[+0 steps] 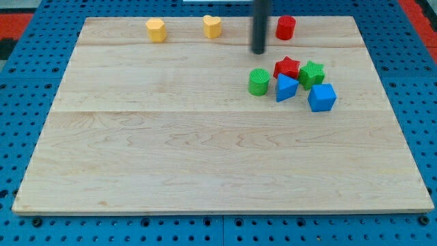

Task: Place the green star to the top left

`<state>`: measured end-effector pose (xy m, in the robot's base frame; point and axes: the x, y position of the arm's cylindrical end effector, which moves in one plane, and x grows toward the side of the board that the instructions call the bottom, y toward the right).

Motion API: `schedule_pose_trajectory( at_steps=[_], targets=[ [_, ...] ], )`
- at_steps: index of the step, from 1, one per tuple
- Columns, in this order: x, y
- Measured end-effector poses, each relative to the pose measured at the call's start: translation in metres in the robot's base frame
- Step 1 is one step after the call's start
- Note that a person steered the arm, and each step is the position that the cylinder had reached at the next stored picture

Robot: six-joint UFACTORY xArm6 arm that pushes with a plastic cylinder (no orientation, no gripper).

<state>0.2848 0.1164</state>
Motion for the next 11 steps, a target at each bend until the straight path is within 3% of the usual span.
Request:
schedule_pose_trajectory(
  at_steps=[1, 2, 3, 4, 6, 11],
  targets=[
    [0.028, 0.08],
    [0.07, 0.122],
    [0.097, 0.074],
    [0.083, 0.021],
    [0.06, 0.027],
    [0.059, -0.075]
  ],
)
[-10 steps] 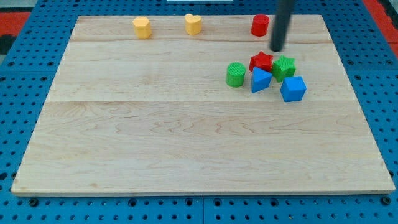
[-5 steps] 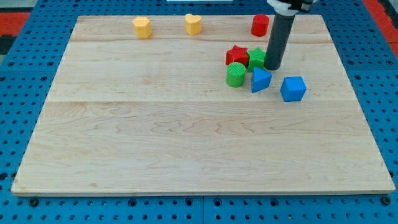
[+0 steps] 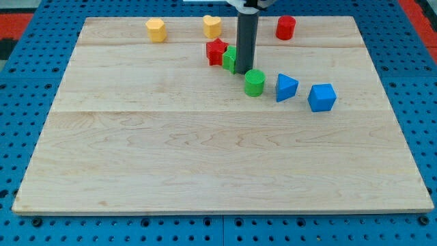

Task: Place the green star to the top left

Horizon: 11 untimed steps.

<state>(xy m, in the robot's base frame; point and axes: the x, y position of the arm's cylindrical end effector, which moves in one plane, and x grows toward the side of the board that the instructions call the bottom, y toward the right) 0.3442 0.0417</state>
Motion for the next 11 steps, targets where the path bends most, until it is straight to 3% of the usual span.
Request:
schedule_pose_trajectory(
  at_steps=[2, 5, 9, 11],
  targets=[
    [0.0, 0.0],
    [-0.05, 0.008],
    [-0.064, 0.048],
    [-0.068, 0.003]
  ],
)
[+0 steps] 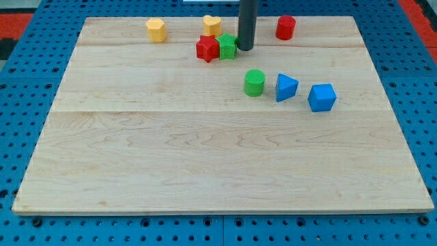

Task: Place the green star to the top left

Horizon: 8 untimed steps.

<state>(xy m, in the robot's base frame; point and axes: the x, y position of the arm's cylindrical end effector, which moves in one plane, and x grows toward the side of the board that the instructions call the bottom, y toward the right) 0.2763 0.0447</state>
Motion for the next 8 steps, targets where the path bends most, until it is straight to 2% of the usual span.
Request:
schedule_pose_trajectory(
  at_steps=[3, 6, 7, 8],
  targets=[
    [-0.012, -0.011],
    [0.012, -0.107],
    [0.012, -0.159],
    [0.034, -0.17]
  ],
)
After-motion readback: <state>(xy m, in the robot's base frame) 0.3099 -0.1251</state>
